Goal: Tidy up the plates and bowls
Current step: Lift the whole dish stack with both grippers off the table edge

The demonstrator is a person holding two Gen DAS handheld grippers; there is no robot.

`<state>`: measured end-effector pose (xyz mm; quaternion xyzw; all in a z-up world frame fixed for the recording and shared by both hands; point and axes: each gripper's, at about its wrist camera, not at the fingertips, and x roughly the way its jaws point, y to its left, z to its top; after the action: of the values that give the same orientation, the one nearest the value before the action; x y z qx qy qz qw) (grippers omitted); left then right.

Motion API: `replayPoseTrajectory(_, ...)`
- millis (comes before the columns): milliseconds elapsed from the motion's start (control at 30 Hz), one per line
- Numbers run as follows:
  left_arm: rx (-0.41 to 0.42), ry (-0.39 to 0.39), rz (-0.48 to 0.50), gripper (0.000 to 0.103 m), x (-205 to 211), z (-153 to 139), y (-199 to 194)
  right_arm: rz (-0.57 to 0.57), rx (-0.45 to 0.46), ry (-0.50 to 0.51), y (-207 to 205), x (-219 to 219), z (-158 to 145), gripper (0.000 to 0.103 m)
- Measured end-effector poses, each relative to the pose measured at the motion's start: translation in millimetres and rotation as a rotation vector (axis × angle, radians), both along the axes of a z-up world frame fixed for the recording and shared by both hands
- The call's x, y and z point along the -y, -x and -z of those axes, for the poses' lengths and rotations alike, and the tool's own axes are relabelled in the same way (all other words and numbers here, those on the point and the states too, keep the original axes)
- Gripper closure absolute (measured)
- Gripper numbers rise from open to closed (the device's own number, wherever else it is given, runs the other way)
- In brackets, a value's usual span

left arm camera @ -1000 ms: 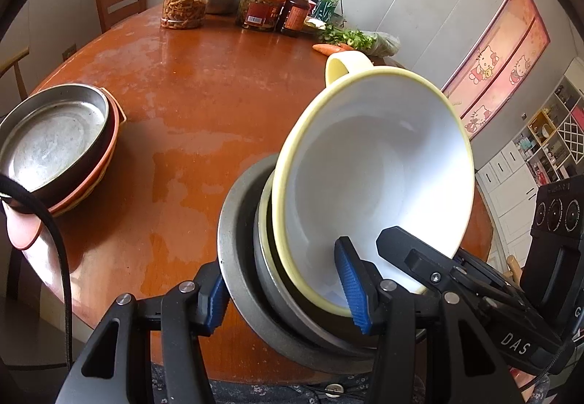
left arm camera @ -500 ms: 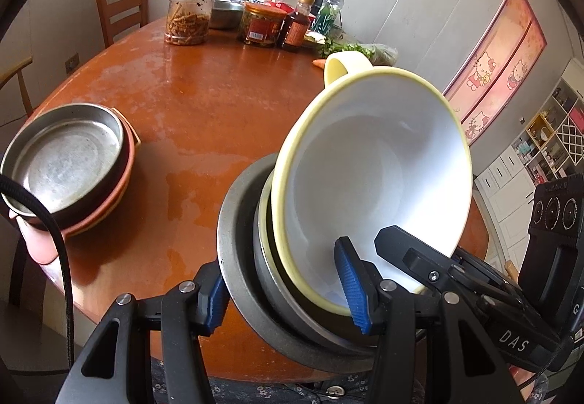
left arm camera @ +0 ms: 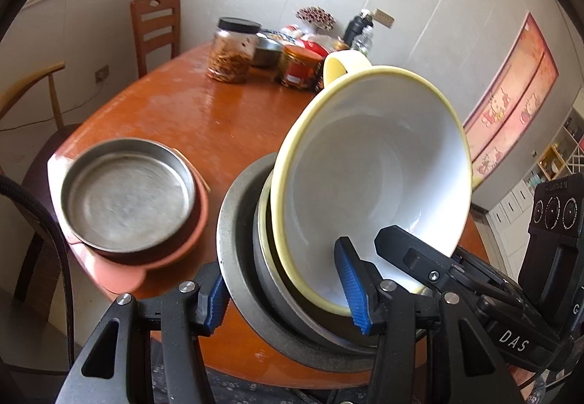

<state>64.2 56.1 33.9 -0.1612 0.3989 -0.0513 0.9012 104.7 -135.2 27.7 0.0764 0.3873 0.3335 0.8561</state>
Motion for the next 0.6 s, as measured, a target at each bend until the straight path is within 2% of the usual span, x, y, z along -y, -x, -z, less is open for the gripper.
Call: replayPoseTrajectory(600, 0.023, -0.016, -0.080, 0.050, -56.4, -8.6, -13.1, -0.090, 0.019, 0.000, -35.6, -70.2, -4.6, 0.044)
